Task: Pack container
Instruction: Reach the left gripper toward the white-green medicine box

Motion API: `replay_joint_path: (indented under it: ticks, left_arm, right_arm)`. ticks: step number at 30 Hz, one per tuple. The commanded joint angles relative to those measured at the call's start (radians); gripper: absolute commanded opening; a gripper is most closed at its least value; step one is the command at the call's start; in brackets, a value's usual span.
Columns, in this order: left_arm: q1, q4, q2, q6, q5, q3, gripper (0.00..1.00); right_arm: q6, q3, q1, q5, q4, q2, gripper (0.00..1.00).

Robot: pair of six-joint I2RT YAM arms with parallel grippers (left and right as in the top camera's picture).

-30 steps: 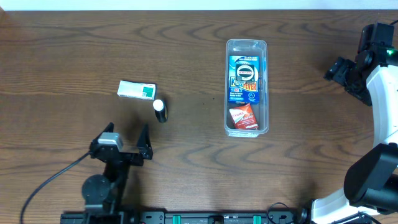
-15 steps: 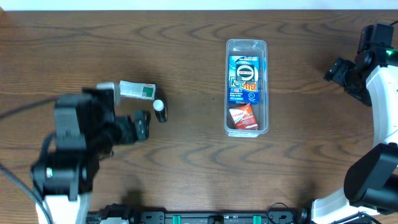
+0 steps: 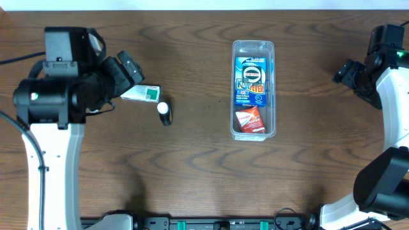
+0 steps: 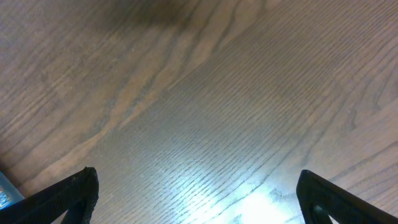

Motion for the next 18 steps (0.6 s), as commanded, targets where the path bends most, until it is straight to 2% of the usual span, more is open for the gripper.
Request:
replay_joint_path:
  ticks: [1,2,4,7,10,18]
  left_arm:
    - [0.011,0.003,0.038,-0.217,0.037,0.018,0.98]
    - [0.022,-0.015,0.055,-0.306,0.04,0.029,0.98]
    - [0.031,-0.024,0.097,-0.346,0.036,0.065,0.98]
    - [0.032,-0.108,0.195,-0.433,-0.069,0.156,0.98]
    - [0.032,-0.182,0.302,-0.485,-0.164,0.24,0.98]
    - [0.033,-0.158,0.506,-0.598,-0.174,0.271,0.98]
  right_arm:
    - [0.001,0.0,-0.005,0.003,0.0,0.003,0.99]
    - [0.001,0.0,-0.005,0.003,0.0,0.003,0.99]
    - [0.001,0.0,-0.005,0.003,0.0,0.003,0.99]
    - [0.001,0.0,-0.005,0.003,0.0,0.003,0.99]
    - [0.001,0.0,-0.005,0.003,0.0,0.003,0.99]
    - [0.001,0.0,-0.005,0.003,0.0,0.003,0.99]
